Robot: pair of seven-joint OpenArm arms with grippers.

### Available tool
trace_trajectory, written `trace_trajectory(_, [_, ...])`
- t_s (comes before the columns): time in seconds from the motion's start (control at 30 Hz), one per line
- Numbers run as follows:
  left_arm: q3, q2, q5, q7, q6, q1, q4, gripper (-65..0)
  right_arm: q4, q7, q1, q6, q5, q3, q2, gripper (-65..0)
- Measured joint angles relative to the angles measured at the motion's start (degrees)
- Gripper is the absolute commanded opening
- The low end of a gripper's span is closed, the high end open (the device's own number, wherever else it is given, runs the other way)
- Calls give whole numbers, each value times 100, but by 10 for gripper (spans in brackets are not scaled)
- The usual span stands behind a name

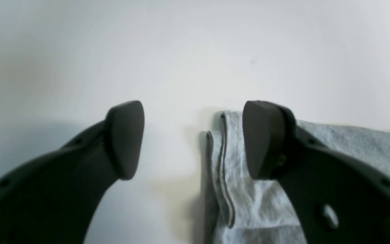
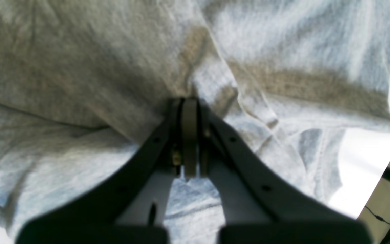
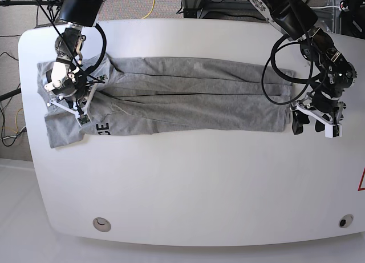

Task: Fold the T-shirt properly
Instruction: 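Move the left gripper onto the shirt end and grasp it, then lift the grasped shirt end with the left gripper toward the right gripper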

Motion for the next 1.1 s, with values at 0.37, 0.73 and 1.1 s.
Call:
trace_trajectory(0.37, [42, 120, 2, 33, -2, 389, -31, -219, 0, 0, 2, 0, 2, 0, 0, -650])
trace_trajectory(0.73, [111, 184, -151, -164, -20, 483, -767, -219, 0, 2, 2, 0, 2, 0, 2, -650])
trace_trajectory(1.1, [107, 144, -343, -442, -57, 417, -1150, -219, 0, 0, 2, 0, 2, 0, 2, -650])
